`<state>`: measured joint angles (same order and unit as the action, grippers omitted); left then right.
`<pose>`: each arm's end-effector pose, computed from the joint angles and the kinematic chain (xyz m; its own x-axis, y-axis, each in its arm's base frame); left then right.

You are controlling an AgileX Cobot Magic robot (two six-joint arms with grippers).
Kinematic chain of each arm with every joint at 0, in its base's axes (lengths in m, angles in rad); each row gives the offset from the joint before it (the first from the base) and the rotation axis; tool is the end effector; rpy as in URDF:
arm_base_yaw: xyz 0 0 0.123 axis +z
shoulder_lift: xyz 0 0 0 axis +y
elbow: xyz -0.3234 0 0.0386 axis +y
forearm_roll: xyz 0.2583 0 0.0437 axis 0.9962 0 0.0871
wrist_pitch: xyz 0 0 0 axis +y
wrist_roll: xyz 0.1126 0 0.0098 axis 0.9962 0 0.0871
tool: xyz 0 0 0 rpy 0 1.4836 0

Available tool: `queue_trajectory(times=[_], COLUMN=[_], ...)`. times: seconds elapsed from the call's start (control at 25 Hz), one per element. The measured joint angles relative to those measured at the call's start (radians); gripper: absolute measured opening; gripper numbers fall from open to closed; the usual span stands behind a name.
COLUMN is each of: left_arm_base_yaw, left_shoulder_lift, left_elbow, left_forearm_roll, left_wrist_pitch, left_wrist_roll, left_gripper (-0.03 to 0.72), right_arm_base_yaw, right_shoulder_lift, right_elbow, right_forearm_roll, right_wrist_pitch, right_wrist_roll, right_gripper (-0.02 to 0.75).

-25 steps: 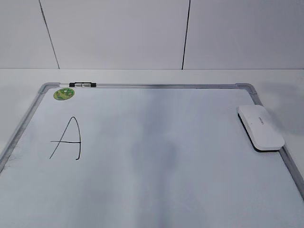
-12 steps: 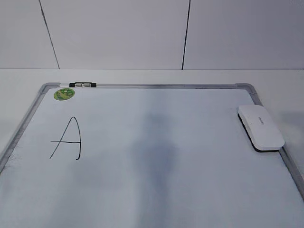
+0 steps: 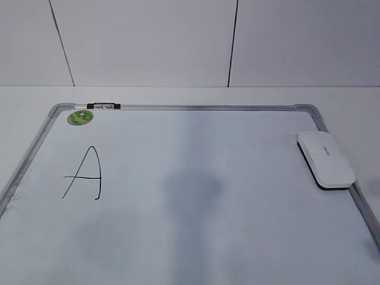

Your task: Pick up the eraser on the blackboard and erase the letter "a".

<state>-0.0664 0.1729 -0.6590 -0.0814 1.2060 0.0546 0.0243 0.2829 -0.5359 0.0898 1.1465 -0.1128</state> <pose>-0.0136 -0.0077 0.3094 -0.5857 0.0644 -0.8080 0.1423 0.9895 -0.0243 0.0172 0.0097 0.2761 -0.7123 -0.0928 -0.6957 -0.1351 0.9908 0.0063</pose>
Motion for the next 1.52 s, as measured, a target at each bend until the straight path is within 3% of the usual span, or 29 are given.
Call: queue_trajectory(times=[0.32, 0.72, 1.52], left_arm_base_yaw=[0.000, 0.000, 0.000], left_shoulder_lift=[-0.128, -0.147, -0.163], left_elbow=[0.095, 0.117, 0.153], left_forearm_roll=[0.000, -0.009, -0.007], left_wrist_pitch=[0.006, -0.014, -0.099], left_wrist_roll=[0.003, 0.003, 0.003], left_gripper=[0.245, 0.245, 0.245], right_arm_base_yaw=[0.000, 0.000, 0.000], right_shoulder_lift=[-0.107, -0.290, -0.301], right_elbow=[0.003, 0.016, 0.038], right_forearm_roll=[0.000, 0.000, -0.028], right_wrist_pitch=[-0.012, -0.028, -0.003], right_wrist_roll=[-0.002, -0.002, -0.002], right_gripper=[0.560, 0.560, 0.560])
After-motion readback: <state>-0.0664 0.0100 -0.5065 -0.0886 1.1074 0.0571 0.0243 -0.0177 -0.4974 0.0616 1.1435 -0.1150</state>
